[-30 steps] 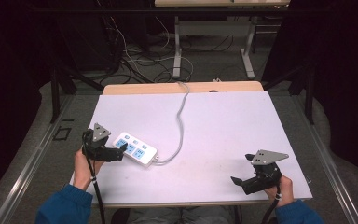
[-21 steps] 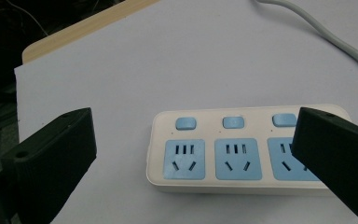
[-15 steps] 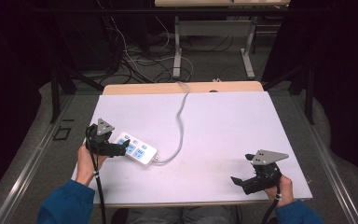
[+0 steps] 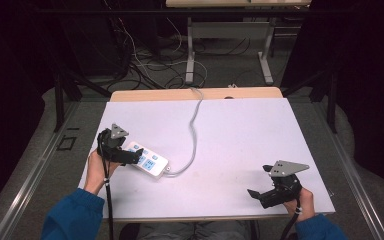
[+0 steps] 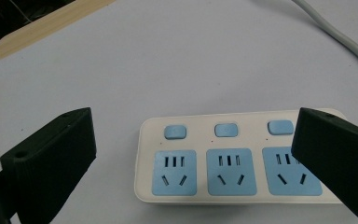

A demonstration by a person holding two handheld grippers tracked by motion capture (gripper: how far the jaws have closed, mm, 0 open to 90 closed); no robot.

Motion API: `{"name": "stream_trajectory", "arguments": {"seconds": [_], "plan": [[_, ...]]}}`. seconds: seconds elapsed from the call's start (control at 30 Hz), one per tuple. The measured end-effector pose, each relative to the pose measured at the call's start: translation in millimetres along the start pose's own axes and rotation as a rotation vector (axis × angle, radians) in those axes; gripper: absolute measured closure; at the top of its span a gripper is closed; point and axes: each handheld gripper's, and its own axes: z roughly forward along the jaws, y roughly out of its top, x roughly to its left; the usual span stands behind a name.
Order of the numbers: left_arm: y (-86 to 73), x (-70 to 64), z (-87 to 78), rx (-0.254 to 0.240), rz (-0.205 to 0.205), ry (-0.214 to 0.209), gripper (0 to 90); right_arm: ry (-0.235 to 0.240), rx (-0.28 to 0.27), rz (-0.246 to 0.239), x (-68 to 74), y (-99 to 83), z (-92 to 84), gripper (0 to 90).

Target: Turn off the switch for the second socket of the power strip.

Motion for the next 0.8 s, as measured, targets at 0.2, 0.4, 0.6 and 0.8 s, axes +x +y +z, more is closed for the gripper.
{"name": "stream_trajectory", "arguments": {"seconds": [0.2,0.4,0.6,0.8], "plan": [[3.1,-1.5,4.1,0.033,-0.003,-0.021,0.0,-0.002,-0.005,0.000,0.4,-0.2,-0.1,1.9],[5.2,-2.4,9.0,0.073,-0.007,-0.034,0.7,-0.001,0.001,-0.002,0.4,0.2,-0.3,2.0],[5.8,-3.0,10.0,0.072,-0.007,-0.033,17.5,-0.004,-0.020,0.000,0.1,-0.3,1.0,2.0],[4.7,-1.2,9.9,0.071,-0.017,-0.048,31.3,0.001,0.007,-0.005,0.3,0.4,-0.7,2.0]]}}
